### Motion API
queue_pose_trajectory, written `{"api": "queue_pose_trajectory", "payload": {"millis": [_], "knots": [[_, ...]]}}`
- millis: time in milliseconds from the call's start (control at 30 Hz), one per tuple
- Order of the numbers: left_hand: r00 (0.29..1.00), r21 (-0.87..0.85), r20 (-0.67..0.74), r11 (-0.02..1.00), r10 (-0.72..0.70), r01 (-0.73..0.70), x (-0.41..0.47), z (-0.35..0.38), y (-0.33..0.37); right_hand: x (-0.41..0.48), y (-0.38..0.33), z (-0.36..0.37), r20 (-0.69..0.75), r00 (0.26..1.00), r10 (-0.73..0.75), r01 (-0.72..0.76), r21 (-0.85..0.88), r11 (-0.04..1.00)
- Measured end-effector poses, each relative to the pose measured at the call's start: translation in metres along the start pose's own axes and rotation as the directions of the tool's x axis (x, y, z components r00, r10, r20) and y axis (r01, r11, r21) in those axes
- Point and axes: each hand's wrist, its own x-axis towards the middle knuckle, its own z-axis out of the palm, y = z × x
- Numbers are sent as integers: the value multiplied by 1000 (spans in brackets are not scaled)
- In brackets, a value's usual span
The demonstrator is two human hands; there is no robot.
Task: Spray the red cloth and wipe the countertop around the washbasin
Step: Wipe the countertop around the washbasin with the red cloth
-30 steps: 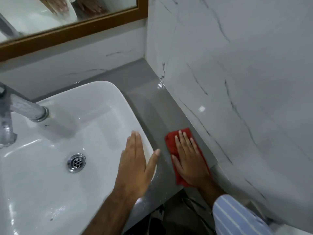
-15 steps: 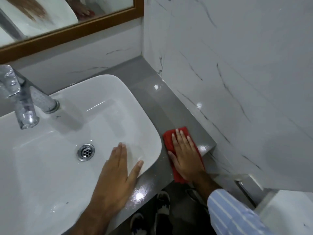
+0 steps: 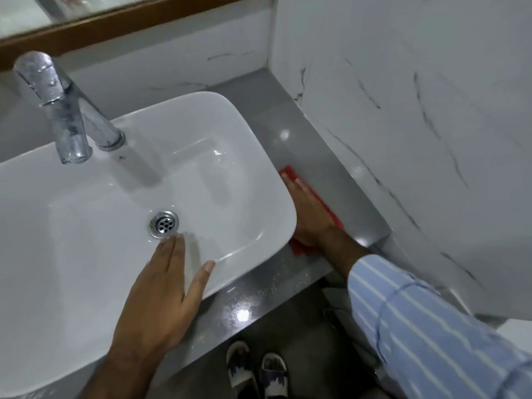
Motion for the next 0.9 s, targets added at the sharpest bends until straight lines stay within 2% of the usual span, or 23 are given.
{"api": "queue_pose_trajectory", "payload": {"millis": [67,100,133,200,267,300,367,467,533,567,633,733,800,900], "knots": [[1000,0,-7,1000,4,-4,-1,-1,2,-37,6,1,25,980,-195,193,67,979],[1000,9,-13,1000,6,-6,-1,0,3,-49,15,1,28,976,-214,211,85,974],[1000,21,-26,1000,10,-9,-2,1,4,-55,24,0,26,986,-162,160,75,984],[998,59,-62,998,26,-22,-1,2,5,-54,37,1,-5,994,113,-112,59,992],[995,90,-91,996,35,-26,-2,2,5,-45,29,6,-29,928,371,-368,77,927],[995,98,-97,995,40,-31,0,3,7,-43,18,9,-46,900,434,-430,75,900],[994,102,-102,994,42,-31,-1,3,6,-54,-14,23,-89,904,418,-413,76,908],[995,95,-94,995,39,-30,-1,3,4,-92,-47,40,-113,973,200,-189,102,977],[994,87,-101,996,44,-35,-2,3,5,-103,-43,42,-93,990,106,-94,117,989],[993,86,-105,996,48,-39,-2,2,6,-103,-37,39,-102,987,127,-111,149,983],[991,106,-124,994,47,-34,-6,-1,3,-96,-27,32,-117,950,289,-264,187,946],[988,133,-153,991,-14,35,-18,-6,-20,-86,-49,27,-119,821,559,-537,175,825],[987,126,-150,989,-63,82,-27,-9,-32,-90,-86,32,-137,806,576,-550,191,813],[986,137,-154,987,-60,81,-28,-11,-36,-105,-133,45,-147,893,426,-401,170,900]]}}
